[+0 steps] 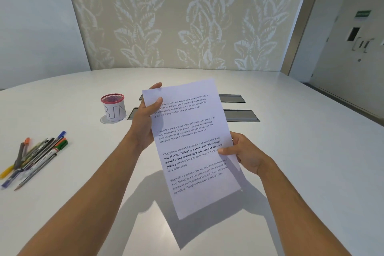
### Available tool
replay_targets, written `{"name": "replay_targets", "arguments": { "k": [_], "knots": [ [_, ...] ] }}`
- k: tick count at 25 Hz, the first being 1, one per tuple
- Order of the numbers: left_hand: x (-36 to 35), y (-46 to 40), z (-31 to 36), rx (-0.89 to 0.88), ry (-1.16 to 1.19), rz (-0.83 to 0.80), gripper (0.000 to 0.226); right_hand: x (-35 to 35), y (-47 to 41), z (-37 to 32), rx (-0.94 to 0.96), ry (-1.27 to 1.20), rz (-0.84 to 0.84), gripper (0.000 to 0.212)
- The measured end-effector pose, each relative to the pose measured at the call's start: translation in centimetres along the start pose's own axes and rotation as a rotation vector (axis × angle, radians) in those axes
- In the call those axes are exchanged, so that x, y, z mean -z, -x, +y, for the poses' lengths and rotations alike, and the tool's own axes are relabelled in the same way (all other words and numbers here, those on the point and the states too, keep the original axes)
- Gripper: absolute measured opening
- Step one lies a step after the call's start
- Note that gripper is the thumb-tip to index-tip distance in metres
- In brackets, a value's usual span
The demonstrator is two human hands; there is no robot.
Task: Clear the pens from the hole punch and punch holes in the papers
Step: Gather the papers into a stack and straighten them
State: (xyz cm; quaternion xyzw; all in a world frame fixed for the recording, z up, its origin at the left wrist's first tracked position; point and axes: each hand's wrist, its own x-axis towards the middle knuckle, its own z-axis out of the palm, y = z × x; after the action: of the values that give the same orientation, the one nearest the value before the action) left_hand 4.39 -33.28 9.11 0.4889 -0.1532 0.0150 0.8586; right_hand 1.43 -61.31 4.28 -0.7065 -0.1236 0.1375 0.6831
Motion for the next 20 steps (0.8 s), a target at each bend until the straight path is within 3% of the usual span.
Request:
{"name": "replay_targets", "arguments": {
  "k": [15, 20],
  "knots": [
    [3.6, 1.2, 1.1, 0.051, -0.015, 0.303, 0.023, -5.1, -2.1, 0.8, -0.056, -0.105, 0.056, 0.037],
    [6.5, 0.9, 1.9, 0.101, -0.017, 0.299, 0.026, -8.2, -4.0, 1.2, -0.071, -0.132, 0.101, 0.038]
  ]
}}
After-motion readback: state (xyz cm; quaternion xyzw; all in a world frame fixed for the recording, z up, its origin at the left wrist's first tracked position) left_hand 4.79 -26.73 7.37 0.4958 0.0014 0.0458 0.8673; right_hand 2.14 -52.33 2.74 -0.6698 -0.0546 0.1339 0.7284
